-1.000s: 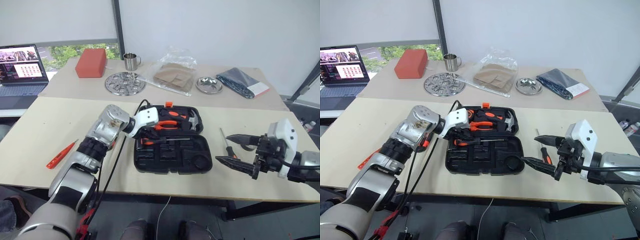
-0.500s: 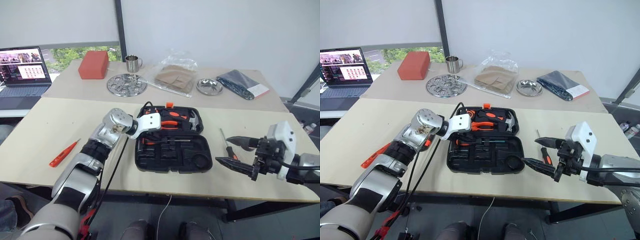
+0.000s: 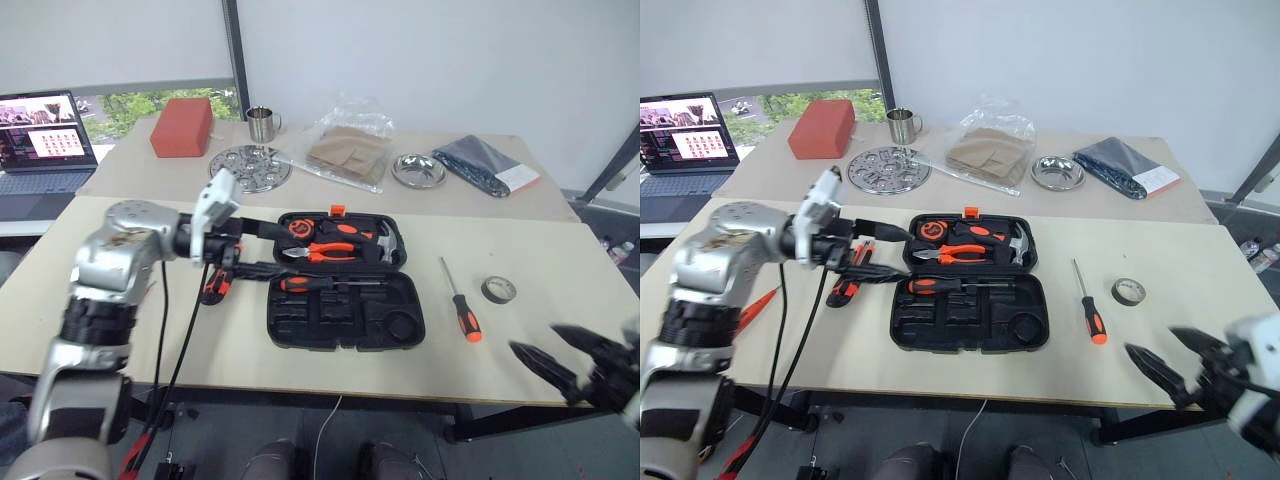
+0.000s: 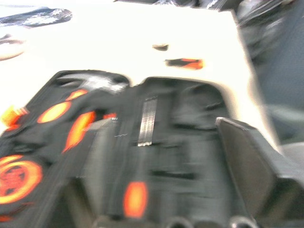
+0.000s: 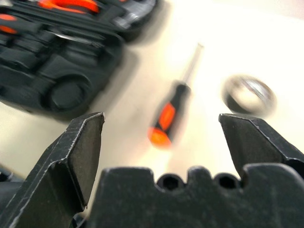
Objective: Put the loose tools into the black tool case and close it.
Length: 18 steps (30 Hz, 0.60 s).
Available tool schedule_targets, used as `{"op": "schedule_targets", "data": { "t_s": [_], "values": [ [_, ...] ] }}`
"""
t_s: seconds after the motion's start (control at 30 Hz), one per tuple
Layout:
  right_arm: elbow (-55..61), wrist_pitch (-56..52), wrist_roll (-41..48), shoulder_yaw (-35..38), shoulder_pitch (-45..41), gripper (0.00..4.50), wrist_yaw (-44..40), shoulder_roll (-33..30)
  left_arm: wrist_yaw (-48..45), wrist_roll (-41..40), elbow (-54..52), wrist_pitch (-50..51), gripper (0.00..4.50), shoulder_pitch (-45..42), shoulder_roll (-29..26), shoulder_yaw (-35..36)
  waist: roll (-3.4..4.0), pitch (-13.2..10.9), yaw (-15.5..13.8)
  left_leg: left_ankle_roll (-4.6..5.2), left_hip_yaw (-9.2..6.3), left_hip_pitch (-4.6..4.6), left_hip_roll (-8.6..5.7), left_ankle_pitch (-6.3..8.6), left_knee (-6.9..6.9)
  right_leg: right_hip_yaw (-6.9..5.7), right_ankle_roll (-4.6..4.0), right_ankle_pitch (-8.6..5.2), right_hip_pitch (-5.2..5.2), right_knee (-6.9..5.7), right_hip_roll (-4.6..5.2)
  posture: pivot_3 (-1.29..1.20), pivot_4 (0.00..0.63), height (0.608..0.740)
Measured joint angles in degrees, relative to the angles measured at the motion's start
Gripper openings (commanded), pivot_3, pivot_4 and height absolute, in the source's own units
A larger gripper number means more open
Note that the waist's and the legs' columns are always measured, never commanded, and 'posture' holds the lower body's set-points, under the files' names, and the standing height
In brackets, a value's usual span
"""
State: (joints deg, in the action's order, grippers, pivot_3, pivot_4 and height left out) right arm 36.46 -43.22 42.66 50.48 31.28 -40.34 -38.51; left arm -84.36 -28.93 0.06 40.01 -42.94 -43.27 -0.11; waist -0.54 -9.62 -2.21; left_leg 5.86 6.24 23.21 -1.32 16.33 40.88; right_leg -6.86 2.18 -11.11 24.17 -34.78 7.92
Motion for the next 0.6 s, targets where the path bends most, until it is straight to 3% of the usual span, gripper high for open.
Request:
{"op": "schedule_targets", "data": {
  "t_s": [0.2, 0.3, 0.47, 0.6],
  "values": [
    [0.2, -0.3, 0.9, 0.7, 0.5, 4.5, 0.5, -0.1, 0.5, -5.0, -7.8, 4.8, 4.49, 3.7, -2.3, 0.7, 0.11, 0.0, 0.7, -0.17, 0.12, -0.48, 0.01, 0.04, -0.04, 0.88, 0.01, 0.02, -0.02, -0.16, 0.12, 0.0, 0.15, 0.734],
    [-0.6, -0.3, -0.1, -6.3, -5.0, 4.5, 2.2, -0.9, 0.6, -4.9, -10.3, 4.1, 4.49, 6.4, -3.4, -0.4, 0.14, 0.0, 1.4, -0.26, 0.2, -0.55, 0.09, -0.01, -0.12, 1.23, -0.09, 0.07, 0.08, -0.24, 0.04, 0.0, 0.15, 0.734],
    [-4.9, 0.1, -4.9, -18.8, -14.9, 4.5, 6.5, -1.0, 2.4, -3.8, -12.9, 1.8, 4.49, 8.9, -4.2, -2.0, 0.16, 0.0, 1.5, -0.3, 0.26, -0.26, 0.12, -0.06, -0.19, 1.25, -1.04, 0.25, 0.28, -0.31, -0.39, 0.0, 0.15, 0.734],
    [-11.3, 0.7, -10.7, -28.7, -24.9, 4.5, 12.6, 3.1, 4.3, -3.7, -14.4, 1.4, 4.49, 10.1, -4.6, -2.6, 0.17, 0.0, 1.5, -0.34, 0.26, -0.22, 0.13, -0.1, -0.2, 1.21, -1.04, 0.09, 0.25, -0.3, -0.49, 0.0, 0.15, 0.734]
  ]
}}
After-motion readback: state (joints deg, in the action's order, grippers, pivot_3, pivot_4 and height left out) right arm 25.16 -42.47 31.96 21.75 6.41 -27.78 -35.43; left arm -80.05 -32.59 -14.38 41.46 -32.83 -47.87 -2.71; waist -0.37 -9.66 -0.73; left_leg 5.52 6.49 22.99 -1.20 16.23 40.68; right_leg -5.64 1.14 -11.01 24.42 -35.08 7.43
